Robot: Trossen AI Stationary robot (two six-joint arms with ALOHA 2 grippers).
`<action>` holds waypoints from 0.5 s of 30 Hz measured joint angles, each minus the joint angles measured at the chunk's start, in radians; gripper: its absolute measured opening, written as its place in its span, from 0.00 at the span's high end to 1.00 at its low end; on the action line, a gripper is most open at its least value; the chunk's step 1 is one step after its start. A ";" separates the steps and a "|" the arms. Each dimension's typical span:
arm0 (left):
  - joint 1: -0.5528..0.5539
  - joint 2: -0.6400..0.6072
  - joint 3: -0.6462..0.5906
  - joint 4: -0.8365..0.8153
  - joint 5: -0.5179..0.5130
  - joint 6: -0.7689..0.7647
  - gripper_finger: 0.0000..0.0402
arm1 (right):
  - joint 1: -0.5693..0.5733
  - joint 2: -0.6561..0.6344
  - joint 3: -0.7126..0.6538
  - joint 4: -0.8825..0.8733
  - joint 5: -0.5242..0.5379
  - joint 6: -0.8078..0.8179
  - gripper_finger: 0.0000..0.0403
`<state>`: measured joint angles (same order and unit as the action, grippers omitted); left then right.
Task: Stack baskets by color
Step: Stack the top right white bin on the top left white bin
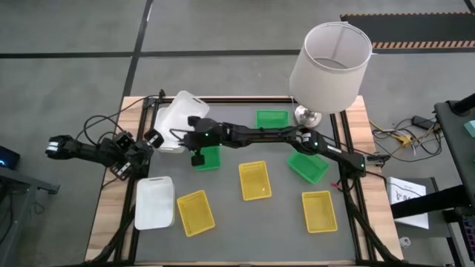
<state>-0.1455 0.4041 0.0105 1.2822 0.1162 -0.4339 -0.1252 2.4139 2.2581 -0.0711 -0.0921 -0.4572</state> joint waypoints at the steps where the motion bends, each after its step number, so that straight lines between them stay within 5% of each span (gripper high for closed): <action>1: 0.000 -0.001 0.000 0.000 0.000 0.000 0.99 | -0.002 0.008 0.000 0.019 -0.022 -0.012 0.97; 6: 0.000 0.001 0.000 0.016 0.004 0.002 0.99 | -0.010 0.047 0.003 0.124 -0.152 -0.073 0.97; 15: 0.000 0.006 -0.001 0.017 0.010 0.002 0.99 | -0.025 0.101 0.004 0.282 -0.205 -0.026 0.97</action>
<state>-0.1455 0.4100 0.0095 1.2990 0.1265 -0.4324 -0.1505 2.5150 2.2623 0.2107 -0.2972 -0.4830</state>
